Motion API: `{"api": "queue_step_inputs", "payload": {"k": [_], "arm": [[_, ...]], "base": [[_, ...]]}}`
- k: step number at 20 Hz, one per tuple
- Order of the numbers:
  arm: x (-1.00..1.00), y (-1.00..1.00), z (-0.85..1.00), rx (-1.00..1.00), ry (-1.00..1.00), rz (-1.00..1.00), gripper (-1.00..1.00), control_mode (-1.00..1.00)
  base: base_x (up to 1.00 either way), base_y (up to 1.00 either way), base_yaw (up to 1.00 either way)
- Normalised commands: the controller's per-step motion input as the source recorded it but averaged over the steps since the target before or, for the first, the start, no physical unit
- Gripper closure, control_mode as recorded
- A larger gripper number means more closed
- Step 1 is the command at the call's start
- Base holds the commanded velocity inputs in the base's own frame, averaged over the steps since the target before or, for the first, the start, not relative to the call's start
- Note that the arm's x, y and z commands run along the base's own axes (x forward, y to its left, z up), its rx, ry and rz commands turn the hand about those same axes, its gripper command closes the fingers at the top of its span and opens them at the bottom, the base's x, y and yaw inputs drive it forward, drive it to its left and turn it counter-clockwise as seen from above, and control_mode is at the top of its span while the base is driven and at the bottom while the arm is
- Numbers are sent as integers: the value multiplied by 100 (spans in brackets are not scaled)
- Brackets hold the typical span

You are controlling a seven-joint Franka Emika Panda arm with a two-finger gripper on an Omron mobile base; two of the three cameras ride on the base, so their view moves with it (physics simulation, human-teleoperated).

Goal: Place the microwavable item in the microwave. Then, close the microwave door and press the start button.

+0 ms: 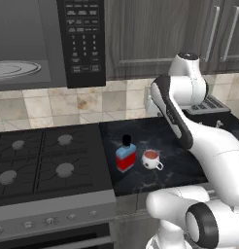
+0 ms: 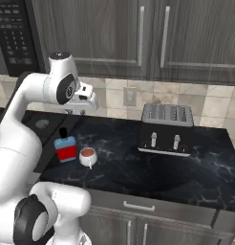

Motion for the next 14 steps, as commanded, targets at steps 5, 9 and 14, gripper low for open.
{"api": "queue_step_inputs", "payload": {"k": [5, 9, 14], "arm": [[-44, 0, -2, 0, -9, 0, -100, -100], [-100, -14, -68, 5, -9, -8, -100, -100], [-66, -2, -100, 0, 3, -2, -100, -100]], "base": [[0, 0, 0], [0, 0, 0], [0, 0, 0]]}}
